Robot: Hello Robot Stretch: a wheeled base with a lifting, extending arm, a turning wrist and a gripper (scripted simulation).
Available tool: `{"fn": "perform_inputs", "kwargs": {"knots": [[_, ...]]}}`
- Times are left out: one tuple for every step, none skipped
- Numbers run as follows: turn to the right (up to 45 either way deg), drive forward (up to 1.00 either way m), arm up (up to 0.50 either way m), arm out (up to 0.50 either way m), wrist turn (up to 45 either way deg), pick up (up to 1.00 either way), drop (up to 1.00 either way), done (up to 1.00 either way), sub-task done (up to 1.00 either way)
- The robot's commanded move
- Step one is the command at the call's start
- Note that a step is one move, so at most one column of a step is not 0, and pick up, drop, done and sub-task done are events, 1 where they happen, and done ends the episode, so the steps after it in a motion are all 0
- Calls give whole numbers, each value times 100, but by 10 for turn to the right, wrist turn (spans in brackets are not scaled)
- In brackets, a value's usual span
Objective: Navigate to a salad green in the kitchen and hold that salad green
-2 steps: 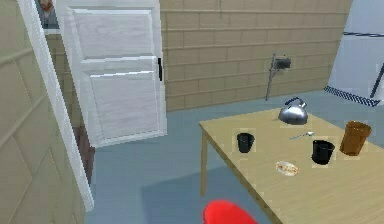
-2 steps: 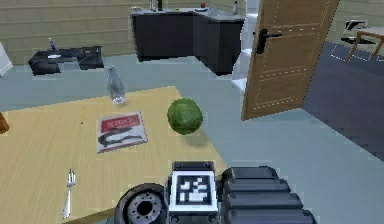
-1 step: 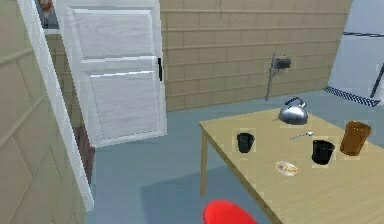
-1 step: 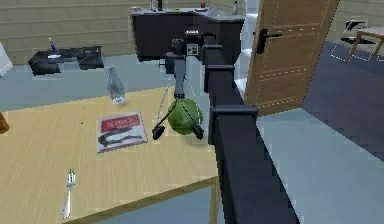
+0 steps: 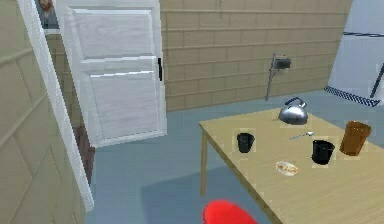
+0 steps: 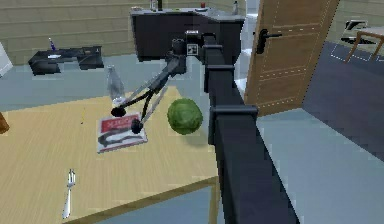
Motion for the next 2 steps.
{"fn": "perform_inputs", "kwargs": {"knots": [[0, 0, 0, 0, 450, 0, 0, 0, 0], [0, 0, 0, 0, 450, 0, 0, 0, 0]]}}
